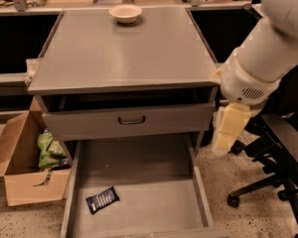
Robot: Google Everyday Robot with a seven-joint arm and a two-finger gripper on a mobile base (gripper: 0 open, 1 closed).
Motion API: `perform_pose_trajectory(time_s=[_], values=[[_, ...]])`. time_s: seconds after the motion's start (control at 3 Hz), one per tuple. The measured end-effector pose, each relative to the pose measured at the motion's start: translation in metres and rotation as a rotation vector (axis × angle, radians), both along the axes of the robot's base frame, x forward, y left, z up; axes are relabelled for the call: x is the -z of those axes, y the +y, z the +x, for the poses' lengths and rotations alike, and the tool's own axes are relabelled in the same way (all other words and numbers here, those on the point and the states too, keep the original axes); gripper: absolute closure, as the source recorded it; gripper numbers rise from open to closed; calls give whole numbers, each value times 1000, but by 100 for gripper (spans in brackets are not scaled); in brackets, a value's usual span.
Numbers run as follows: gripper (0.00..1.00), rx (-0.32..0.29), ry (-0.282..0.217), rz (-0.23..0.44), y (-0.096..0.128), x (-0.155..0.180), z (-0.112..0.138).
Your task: Pick rxbar blueberry from middle drawer and place on counter
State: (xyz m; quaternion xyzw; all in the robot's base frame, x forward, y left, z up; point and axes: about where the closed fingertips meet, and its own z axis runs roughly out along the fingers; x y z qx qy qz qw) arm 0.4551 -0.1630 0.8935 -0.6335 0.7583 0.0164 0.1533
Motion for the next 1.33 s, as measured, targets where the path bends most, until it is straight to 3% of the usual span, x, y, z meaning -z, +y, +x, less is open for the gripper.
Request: perform_pose_trajectory(time_s=[0.33, 0.67, 1.33], values=[[0, -69, 82, 105, 57, 93, -6], [0, -63, 114, 210, 84, 135, -11], [0, -56, 112, 230, 92, 144, -7]])
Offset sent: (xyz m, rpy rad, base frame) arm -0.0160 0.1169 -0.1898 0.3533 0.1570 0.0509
